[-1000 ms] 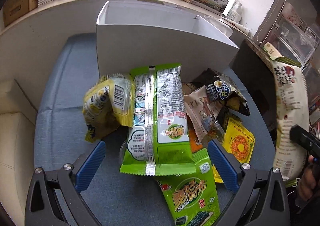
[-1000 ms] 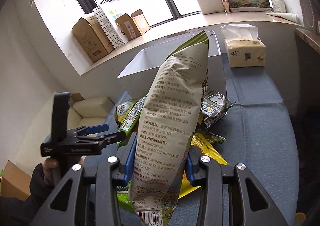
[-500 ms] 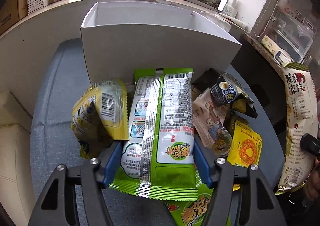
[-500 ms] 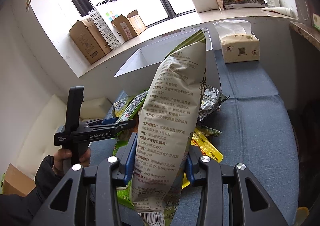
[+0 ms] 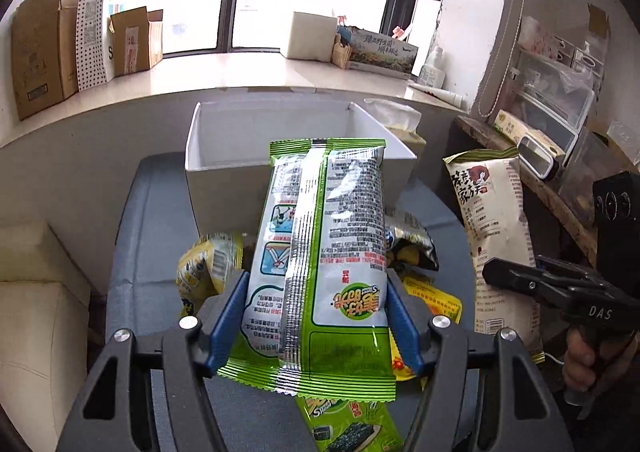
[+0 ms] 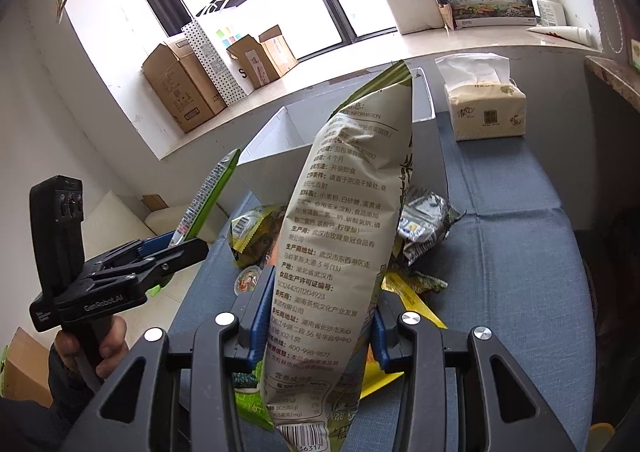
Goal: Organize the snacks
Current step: 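Carry both packets into the white box and open both tools, then grasp the silver snack bag with the right tool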
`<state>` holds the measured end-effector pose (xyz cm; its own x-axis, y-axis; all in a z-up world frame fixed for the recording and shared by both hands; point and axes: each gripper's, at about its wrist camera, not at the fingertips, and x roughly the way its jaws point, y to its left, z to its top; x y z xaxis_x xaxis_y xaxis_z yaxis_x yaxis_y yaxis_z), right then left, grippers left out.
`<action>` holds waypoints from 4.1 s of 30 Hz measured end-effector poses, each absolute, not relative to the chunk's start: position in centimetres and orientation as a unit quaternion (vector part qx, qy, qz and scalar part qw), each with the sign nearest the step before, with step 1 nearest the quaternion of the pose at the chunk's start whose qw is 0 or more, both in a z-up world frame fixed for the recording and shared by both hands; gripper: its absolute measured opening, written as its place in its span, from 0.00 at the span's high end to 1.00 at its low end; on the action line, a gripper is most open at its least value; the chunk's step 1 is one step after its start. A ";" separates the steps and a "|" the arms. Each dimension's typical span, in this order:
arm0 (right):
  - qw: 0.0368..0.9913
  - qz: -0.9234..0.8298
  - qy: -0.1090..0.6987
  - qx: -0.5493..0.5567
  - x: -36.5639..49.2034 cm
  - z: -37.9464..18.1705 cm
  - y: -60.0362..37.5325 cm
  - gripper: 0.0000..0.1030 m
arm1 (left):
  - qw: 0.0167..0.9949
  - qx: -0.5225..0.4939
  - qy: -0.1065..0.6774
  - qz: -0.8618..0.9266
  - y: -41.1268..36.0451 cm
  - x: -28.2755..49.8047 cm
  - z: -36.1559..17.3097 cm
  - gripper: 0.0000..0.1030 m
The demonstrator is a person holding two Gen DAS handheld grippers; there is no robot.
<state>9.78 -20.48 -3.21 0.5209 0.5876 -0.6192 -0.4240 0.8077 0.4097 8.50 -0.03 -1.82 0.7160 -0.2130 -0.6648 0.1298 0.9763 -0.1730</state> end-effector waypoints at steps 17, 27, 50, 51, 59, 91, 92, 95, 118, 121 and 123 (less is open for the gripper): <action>0.884 0.225 0.408 0.034 30.5 2.4 -15.4 0.57 | 0.925 -0.078 0.371 -0.008 4.3 25.5 1.9 0.32; 0.896 0.158 0.411 -0.058 34.3 0.8 -13.3 0.00 | 0.913 -0.074 0.400 0.000 4.8 28.3 -1.0 0.00; 0.919 0.237 0.316 0.009 17.6 2.1 -19.8 0.00 | 0.951 -0.056 0.304 -0.013 3.8 10.0 1.9 0.00; 0.915 0.249 0.316 0.009 16.1 1.5 -20.0 0.00 | 0.951 -0.061 0.303 0.000 3.8 8.7 1.6 0.00; 0.900 0.271 0.339 0.036 7.0 -4.4 -21.7 0.00 | 0.937 -0.064 0.344 0.006 2.1 1.6 -2.4 0.00; 0.823 0.370 0.430 -0.044 24.1 -11.2 -20.6 0.00 | 0.926 -0.014 0.375 -0.036 -3.4 0.6 -4.6 0.00; 0.818 0.377 0.433 -0.035 24.5 -11.5 -20.7 0.00 | 0.926 -0.015 0.375 -0.036 -3.3 0.6 -4.6 0.00; 0.801 0.400 0.446 -0.009 25.1 -11.9 -20.6 0.00 | 0.926 -0.019 0.377 -0.035 -3.1 0.6 -4.7 0.00; 0.873 0.349 0.339 0.021 14.5 -5.6 -24.3 0.37 | 0.888 -0.027 0.459 -0.022 -3.0 3.2 -10.9 0.00; 0.886 0.342 0.311 0.050 10.7 -4.4 -25.5 0.37 | 0.881 -0.022 0.471 -0.018 -3.4 3.8 -12.0 0.00; 0.887 0.348 0.293 0.077 8.6 -3.7 -26.2 0.37 | 0.877 -0.021 0.480 -0.013 -3.6 4.3 -12.8 0.00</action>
